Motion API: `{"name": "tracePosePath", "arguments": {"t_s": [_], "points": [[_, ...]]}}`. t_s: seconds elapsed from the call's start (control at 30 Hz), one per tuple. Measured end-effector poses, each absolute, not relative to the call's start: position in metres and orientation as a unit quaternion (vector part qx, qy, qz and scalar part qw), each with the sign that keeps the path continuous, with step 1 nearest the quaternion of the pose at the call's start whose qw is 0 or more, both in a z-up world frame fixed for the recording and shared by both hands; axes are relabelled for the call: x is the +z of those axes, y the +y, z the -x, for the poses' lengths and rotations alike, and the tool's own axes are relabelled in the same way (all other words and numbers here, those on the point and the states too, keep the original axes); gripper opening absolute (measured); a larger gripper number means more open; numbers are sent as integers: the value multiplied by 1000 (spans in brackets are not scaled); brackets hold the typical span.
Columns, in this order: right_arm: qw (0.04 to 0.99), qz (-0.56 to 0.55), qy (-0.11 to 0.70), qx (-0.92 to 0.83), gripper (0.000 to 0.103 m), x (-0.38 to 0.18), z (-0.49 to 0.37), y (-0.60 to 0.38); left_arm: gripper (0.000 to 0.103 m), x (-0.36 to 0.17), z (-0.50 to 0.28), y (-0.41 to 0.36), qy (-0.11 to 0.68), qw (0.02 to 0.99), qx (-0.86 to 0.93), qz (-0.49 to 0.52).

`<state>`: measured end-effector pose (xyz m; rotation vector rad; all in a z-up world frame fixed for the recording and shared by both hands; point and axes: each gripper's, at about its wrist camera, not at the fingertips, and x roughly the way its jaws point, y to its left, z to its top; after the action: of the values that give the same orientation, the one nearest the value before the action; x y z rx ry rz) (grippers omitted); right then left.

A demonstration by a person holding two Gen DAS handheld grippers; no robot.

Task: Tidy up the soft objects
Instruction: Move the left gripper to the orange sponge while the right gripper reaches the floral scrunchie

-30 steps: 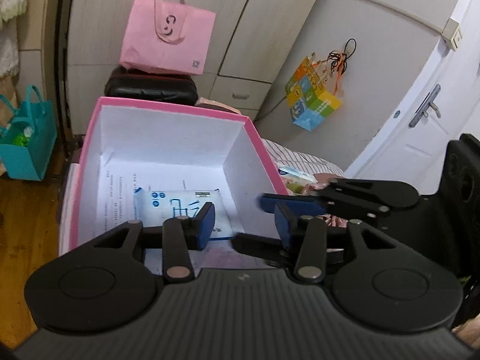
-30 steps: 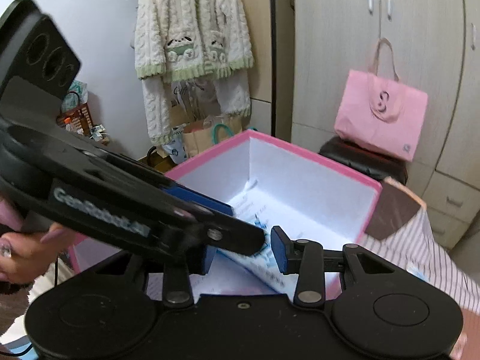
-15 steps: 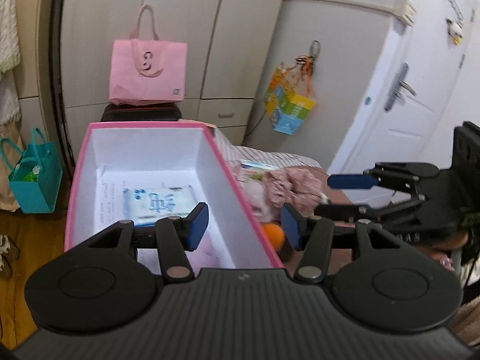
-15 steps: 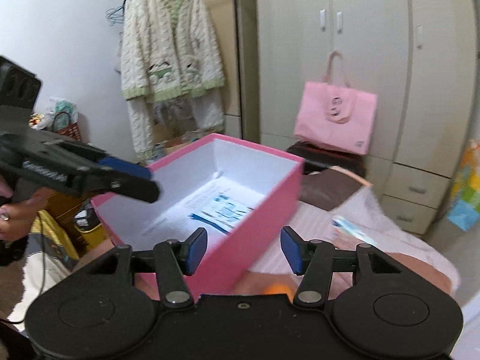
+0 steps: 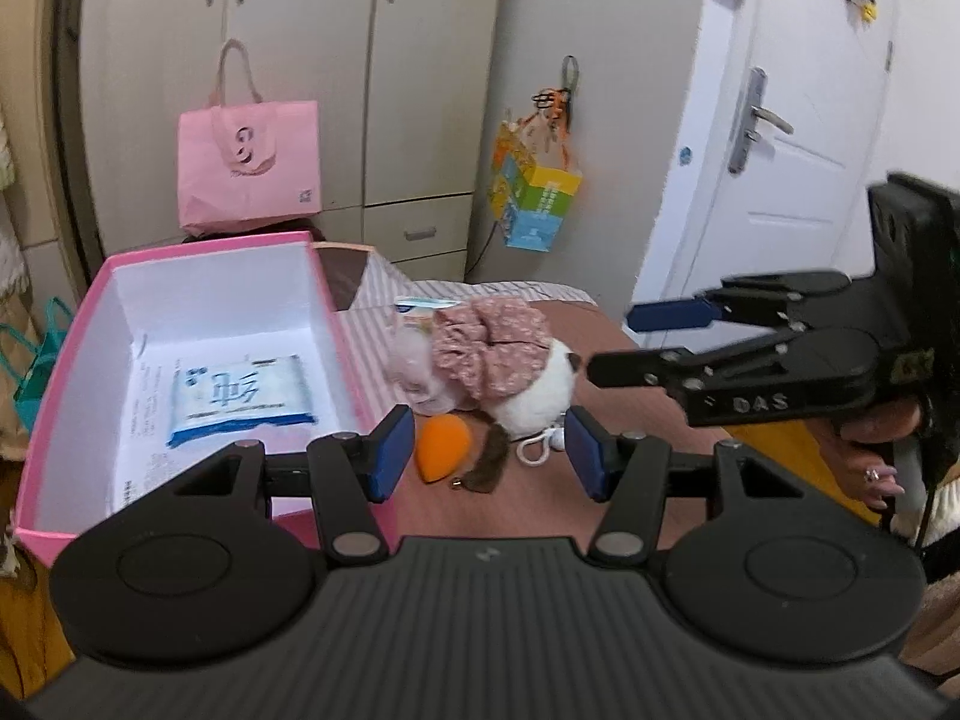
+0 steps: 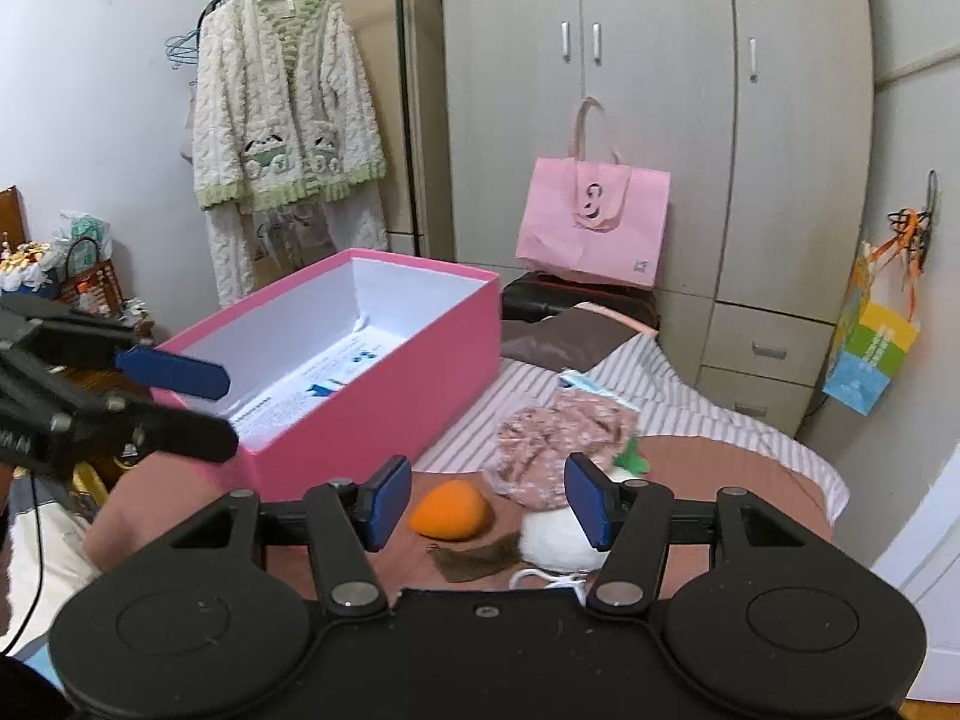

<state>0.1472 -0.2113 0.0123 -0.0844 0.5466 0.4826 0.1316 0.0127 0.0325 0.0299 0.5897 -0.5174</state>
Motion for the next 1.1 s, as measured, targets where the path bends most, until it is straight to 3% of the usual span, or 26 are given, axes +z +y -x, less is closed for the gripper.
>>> {"name": "tracePosePath", "arguments": {"t_s": [0.4,0.7,0.87,1.1], "points": [[947,40,233,219,62,-2,-165,-238,52,-6,-156,-47,283,934,-215,-48],[931,61,257,250,63,-19,-211,-226,50,-44,-186,-68,290,943,-157,-52],[932,85,251,246,74,-25,-232,-215,49,-60,-193,-83,272,952,-114,-86],[921,88,270,267,77,-39,-259,-206,47,-77,-202,-90,283,952,-72,-90]]}}
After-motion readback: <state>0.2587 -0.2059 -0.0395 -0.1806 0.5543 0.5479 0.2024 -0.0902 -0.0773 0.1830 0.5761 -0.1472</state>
